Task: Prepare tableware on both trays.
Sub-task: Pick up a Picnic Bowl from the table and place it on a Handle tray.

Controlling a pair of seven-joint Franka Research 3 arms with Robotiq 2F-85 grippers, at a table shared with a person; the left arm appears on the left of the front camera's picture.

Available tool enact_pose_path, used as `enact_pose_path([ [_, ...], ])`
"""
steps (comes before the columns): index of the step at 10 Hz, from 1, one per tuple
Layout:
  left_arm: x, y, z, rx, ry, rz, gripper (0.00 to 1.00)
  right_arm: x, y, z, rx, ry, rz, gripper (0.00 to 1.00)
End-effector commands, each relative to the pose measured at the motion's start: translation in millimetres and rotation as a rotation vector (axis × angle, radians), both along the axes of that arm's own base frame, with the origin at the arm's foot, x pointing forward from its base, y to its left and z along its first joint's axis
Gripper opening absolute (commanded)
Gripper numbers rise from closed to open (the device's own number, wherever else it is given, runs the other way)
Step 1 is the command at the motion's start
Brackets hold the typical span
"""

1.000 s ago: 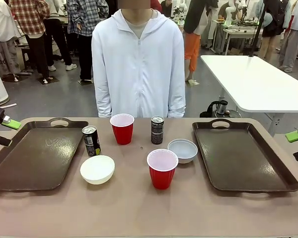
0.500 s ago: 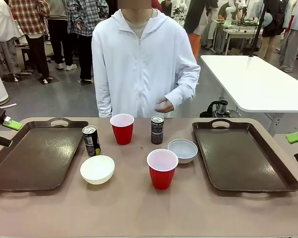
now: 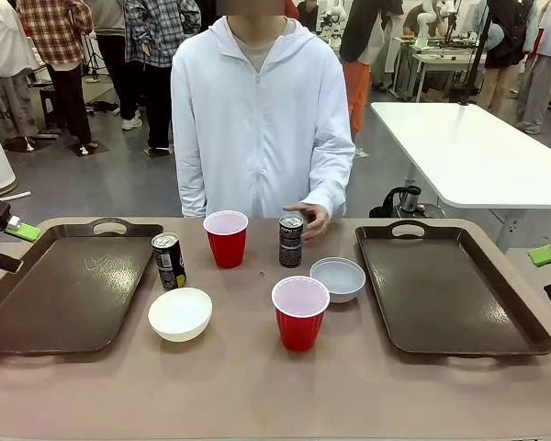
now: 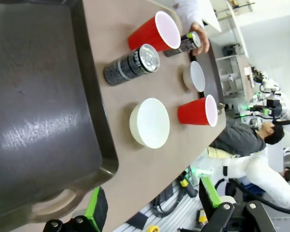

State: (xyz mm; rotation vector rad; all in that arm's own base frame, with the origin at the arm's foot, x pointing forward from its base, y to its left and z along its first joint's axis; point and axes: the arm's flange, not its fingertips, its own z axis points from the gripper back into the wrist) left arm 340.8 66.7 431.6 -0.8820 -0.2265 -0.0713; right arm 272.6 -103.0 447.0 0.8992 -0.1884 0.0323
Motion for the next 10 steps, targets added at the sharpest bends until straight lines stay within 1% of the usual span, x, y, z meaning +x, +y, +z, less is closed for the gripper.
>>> enact_pose_path([
  [1,0,1,0,-0.016,-0.004,-0.002,1.00,1,1,2,0.017,-0.003,-0.001,1.00],
  [4,0,0,0,0.000,0.000,0.000,1.00,1,1,2,0.017,-0.003,-0.001,1.00],
  [6,-11,-34,25,0.162,-0.018,-0.016,1.00,1,1,2,0.017,-0.003,-0.001,1.00],
  [7,-15,-53,41,0.235,-0.023,-0.006,1.00,1,1,2,0.017,-0.003,-0.001,1.00],
  [8,-23,-82,54,0.342,-0.030,-0.029,1.00,1,1,2,0.017,-0.003,-0.001,1.00],
  [9,-23,-114,60,0.468,-0.031,-0.033,1.00,1,1,2,0.017,-0.003,-0.001,1.00],
  [10,-21,-147,54,0.590,-0.009,-0.049,1.00,1,1,2,0.017,-0.003,-0.001,1.00],
])
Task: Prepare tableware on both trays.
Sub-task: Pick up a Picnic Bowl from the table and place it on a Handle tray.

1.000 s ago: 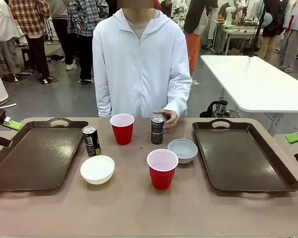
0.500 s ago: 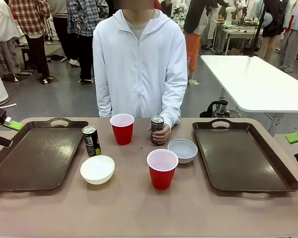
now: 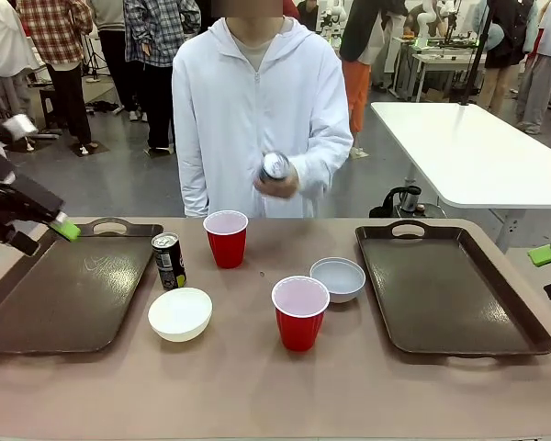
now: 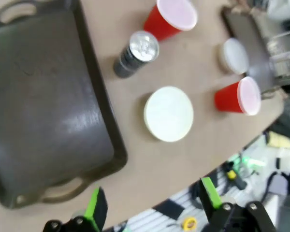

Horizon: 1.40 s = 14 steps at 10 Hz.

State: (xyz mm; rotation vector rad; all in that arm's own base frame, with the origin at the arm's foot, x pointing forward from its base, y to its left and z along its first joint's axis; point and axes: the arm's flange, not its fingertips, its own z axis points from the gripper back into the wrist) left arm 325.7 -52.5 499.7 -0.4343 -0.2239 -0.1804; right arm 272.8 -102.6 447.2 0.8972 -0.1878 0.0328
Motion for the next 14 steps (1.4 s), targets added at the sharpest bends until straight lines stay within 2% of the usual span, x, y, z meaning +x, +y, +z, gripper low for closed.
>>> enact_pose_path([
  [1,-1,-54,-23,0.220,0.048,0.007,1.00,1,0,1,0.019,-0.003,-0.002,1.00],
  [3,11,-98,-42,0.372,0.044,-0.011,1.00,1,0,1,0.019,-0.003,-0.002,1.00],
  [4,21,-115,-52,0.399,0.050,0.000,1.00,1,0,1,0.019,-0.003,-0.002,1.00],
  [9,73,-147,-98,0.411,0.053,-0.011,1.00,1,0,1,0.019,-0.003,-0.002,1.00],
  [11,86,-151,-113,0.387,0.089,-0.009,1.00,1,0,1,0.019,-0.003,-0.002,1.00],
  [14,95,-155,-134,0.414,0.089,-0.013,1.00,1,0,1,0.019,-0.003,-0.002,1.00],
])
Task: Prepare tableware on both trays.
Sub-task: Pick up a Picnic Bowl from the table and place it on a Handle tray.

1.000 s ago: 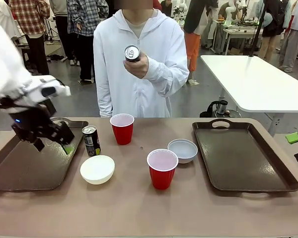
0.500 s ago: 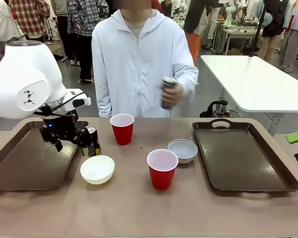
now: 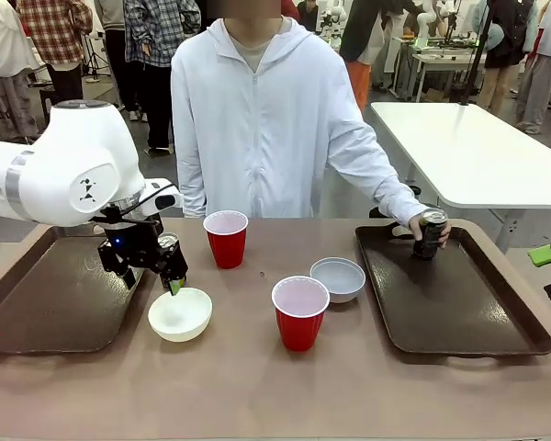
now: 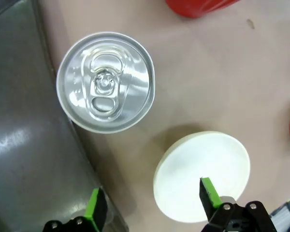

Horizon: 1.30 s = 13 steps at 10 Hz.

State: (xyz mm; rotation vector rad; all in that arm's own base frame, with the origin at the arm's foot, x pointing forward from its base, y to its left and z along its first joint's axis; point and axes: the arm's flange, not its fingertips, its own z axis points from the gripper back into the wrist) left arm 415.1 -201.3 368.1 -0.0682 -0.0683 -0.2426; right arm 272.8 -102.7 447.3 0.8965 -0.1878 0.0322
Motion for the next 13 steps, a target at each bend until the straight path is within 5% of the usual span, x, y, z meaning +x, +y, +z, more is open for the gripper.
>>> enact_pose_path([
  [1,8,-6,-10,0.032,-0.021,0.029,1.00,1,0,1,0.019,-0.004,-0.001,1.00],
  [2,9,-6,-16,0.041,-0.013,0.020,0.92,1,0,1,0.019,-0.004,-0.001,1.00],
  [3,9,-8,-21,0.049,-0.012,0.009,0.45,1,0,1,0.019,-0.004,-0.001,1.00],
  [4,8,-8,-23,0.049,-0.009,0.010,0.36,1,0,1,0.019,-0.004,-0.001,1.00],
  [5,9,-6,-25,0.053,-0.006,0.014,0.00,1,0,1,0.019,-0.004,-0.001,1.00],
  [7,10,-4,-27,0.061,0.002,0.022,0.00,1,0,1,0.019,-0.004,-0.001,1.00],
  [8,9,-4,-27,0.058,0.005,0.023,0.19,1,0,1,0.019,-0.004,-0.001,1.00],
  [10,9,-5,-25,0.055,0.009,0.025,0.00,1,0,1,0.019,-0.004,-0.001,1.00],
  [13,10,-5,-22,0.031,0.037,0.017,0.00,1,0,1,0.019,-0.004,-0.001,1.00],
])
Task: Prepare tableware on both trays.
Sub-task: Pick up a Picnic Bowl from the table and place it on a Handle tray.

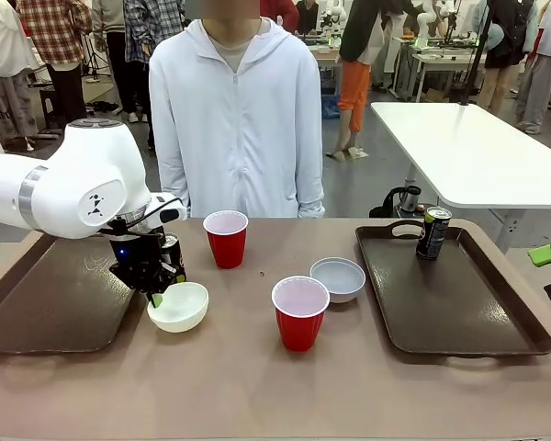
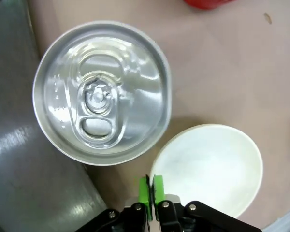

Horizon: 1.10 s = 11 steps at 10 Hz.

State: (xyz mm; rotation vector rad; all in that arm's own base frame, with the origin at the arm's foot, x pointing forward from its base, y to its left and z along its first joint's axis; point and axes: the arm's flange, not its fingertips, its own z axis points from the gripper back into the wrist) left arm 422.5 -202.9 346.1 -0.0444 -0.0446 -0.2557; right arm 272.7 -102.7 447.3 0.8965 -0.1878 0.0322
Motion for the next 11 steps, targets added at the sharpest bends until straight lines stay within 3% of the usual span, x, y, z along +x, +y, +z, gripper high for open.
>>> enact_pose_path([
  [1,1,-2,3,0.001,0.013,0.029,0.00,1,0,1,0.019,-0.004,-0.001,1.00],
  [4,-11,2,17,-0.026,0.030,0.030,0.00,1,0,1,0.019,-0.004,-0.001,1.00],
  [8,-85,14,94,-0.140,-0.020,-0.062,0.00,1,0,1,0.019,-0.004,-0.001,1.00],
  [11,-94,46,126,-0.119,-0.057,-0.071,0.00,1,0,1,0.019,-0.004,-0.001,1.00],
])
